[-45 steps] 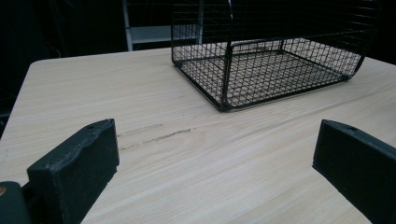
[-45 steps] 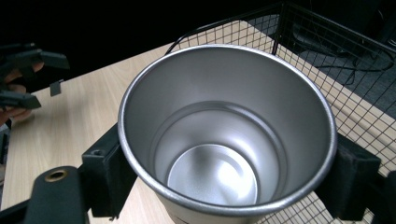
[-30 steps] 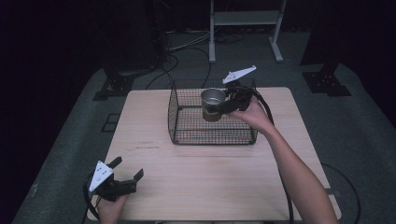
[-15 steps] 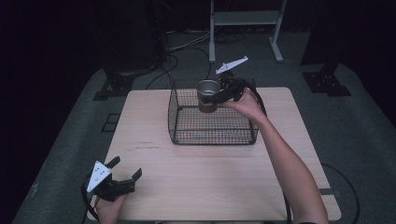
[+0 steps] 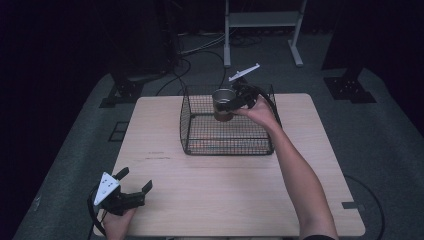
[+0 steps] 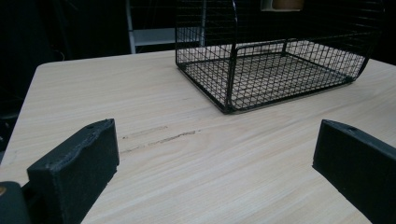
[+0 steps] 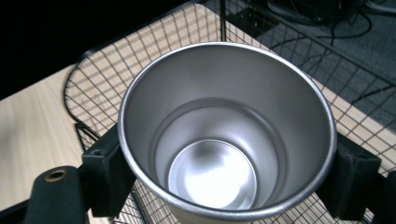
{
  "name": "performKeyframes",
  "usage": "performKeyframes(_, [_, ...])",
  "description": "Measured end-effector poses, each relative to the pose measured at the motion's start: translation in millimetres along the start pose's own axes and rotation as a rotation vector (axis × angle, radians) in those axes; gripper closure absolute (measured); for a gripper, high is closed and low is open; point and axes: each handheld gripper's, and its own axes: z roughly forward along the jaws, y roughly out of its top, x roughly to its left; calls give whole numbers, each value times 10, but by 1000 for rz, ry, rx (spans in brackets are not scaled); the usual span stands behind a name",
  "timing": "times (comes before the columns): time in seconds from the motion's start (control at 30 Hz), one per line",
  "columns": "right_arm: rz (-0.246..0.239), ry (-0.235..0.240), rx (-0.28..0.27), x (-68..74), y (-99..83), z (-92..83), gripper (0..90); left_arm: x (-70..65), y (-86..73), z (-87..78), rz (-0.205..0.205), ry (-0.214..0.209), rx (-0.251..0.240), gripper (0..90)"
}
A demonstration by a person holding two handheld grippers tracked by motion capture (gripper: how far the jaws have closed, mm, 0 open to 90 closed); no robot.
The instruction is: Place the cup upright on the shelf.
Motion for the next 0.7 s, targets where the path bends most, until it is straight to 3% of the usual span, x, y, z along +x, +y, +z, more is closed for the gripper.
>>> performKeyframes(0.2, [33, 0, 42, -83, -74, 137, 176, 9, -7, 2, -2, -1, -2, 0])
performKeyframes(0.47, [44, -2, 76, -73, -129, 347, 176, 4, -6, 8, 2, -2, 2, 0])
performKeyframes(0.7, [57, -33, 104, -91, -211, 500, 176, 11, -2, -8, -4, 4, -6, 0])
